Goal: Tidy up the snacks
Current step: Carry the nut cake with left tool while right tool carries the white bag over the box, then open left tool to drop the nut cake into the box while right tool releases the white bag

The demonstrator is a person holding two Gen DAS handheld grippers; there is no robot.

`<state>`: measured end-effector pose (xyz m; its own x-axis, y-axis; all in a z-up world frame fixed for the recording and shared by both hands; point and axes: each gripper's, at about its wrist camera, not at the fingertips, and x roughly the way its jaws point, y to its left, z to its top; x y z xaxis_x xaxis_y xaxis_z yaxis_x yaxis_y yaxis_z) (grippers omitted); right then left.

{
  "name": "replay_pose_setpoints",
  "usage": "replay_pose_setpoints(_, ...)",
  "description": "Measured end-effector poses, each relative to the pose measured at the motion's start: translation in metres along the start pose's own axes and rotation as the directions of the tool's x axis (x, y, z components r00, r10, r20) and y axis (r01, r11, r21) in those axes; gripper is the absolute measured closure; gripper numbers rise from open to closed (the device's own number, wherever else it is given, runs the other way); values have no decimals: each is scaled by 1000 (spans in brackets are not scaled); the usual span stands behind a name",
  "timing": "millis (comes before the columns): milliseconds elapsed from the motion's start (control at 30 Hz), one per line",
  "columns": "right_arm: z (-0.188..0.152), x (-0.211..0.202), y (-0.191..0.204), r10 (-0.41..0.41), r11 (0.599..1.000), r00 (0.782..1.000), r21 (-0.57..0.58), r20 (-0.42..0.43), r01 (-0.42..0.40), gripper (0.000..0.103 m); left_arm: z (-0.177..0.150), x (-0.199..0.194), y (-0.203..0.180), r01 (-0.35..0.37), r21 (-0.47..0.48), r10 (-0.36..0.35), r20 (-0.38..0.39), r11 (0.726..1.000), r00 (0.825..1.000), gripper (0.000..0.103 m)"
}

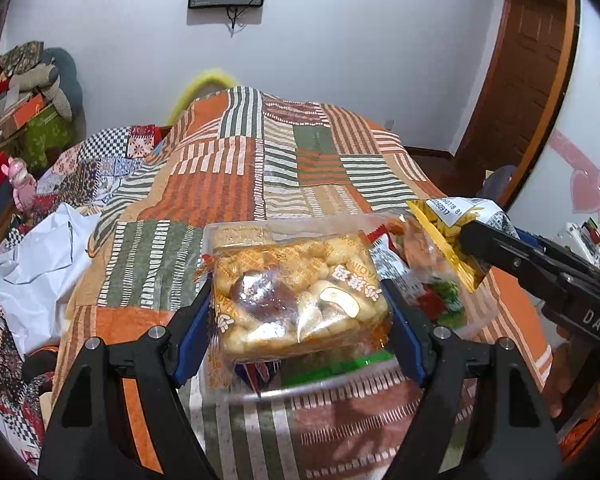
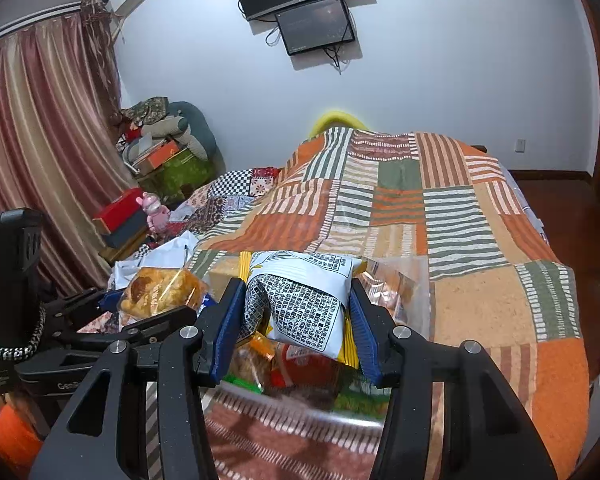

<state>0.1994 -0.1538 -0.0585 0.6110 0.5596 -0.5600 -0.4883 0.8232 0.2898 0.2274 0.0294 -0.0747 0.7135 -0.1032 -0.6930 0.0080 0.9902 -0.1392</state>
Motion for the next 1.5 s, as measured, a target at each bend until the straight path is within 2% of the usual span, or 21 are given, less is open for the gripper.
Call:
replay_pose_setpoints(433, 1, 34, -2, -42, 997, 997, -67, -62, 37, 56, 6, 45, 4, -32, -20, 31, -24, 999, 999, 26)
replay_pose_setpoints(767, 0, 22, -9, -32, 999, 998, -42, -56, 29, 56, 3, 42, 0, -49, 2, 49, -2, 999, 999, 25)
replay_pose_setpoints(900, 2, 10, -11, -30, 999, 999, -29, -39, 29, 56, 1, 24, 0, -32, -3, 32, 21, 999, 999, 25)
replay_pose_setpoints(1200, 7, -34, 2, -34, 998, 999, -50, 30, 35, 56, 1, -40, -11, -27, 32, 23, 138, 999, 990, 25)
replay_pose_setpoints(1300, 8, -54, 13, -34, 997, 997, -71, 70, 39, 56, 0, -68, -14, -20, 34, 13, 194, 999, 981, 25)
replay_pose_setpoints(1500, 8, -97, 34, -35, 991, 985, -119, 170, 56, 54, -5, -126, -22, -39, 57, 18, 329, 998, 944, 25)
